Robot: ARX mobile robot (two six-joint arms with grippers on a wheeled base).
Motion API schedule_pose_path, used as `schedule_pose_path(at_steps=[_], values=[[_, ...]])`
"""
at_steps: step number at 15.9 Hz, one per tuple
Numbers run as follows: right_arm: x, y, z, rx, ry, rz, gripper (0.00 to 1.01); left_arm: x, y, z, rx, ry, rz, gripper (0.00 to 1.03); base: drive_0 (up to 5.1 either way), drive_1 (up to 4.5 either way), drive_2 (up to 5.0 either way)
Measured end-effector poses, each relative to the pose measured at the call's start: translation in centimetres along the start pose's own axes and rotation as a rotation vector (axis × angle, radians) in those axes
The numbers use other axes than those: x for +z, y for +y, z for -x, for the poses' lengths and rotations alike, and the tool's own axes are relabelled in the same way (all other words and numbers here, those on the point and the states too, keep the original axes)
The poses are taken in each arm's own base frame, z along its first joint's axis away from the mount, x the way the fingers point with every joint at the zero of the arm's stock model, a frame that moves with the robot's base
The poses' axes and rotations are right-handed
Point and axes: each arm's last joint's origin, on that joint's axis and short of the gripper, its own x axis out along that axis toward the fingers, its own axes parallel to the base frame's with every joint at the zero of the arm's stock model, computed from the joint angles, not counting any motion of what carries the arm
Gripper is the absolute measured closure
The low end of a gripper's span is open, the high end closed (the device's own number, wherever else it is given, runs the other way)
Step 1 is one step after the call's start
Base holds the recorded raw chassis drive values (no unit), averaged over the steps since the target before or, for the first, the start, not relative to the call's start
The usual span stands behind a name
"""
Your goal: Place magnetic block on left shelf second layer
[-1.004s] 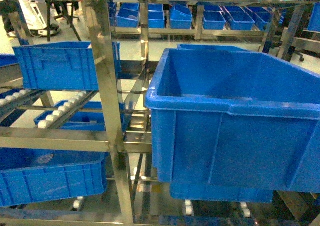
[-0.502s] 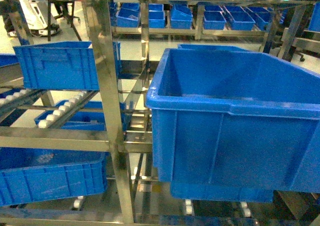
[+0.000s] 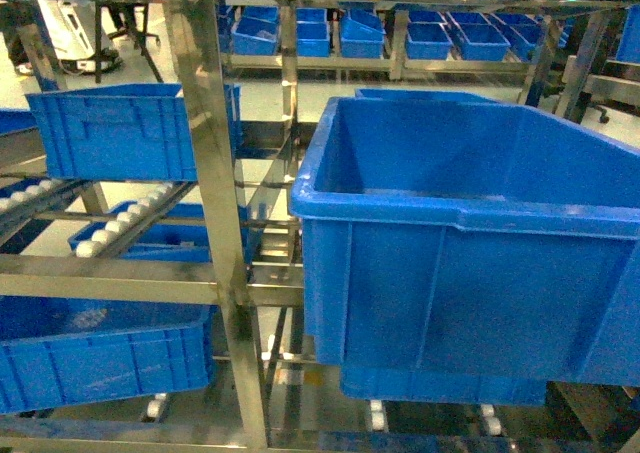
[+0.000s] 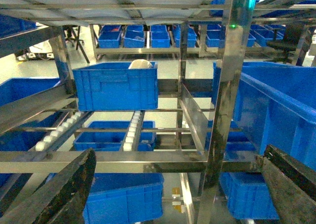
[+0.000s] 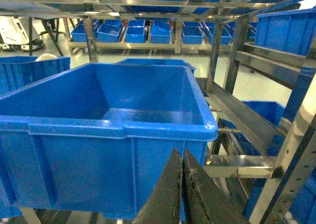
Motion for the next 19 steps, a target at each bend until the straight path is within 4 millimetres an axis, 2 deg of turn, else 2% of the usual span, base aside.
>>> schedule_pose_path(at_steps=[16, 18, 19], values=[[0.2, 0.0, 1.7, 0.000, -0.016, 0.000, 0.99, 0.0, 0.0, 0.0, 0.000, 0.000, 0.000, 0.05, 0.0, 0.00, 0.0], [-0.2, 0.0, 2.8, 0.002, -0.005, 0.000, 0.99, 0.0, 0.0, 0.0, 0.000, 0.001, 0.000, 0.05, 0.0, 0.00, 0.0], [-0.1, 0.0, 2.8, 0.003, -0.011, 0.002, 0.89, 0.0, 0.0, 0.0, 0.000, 0.001, 0.000, 0.05, 0.0, 0.00, 0.0]])
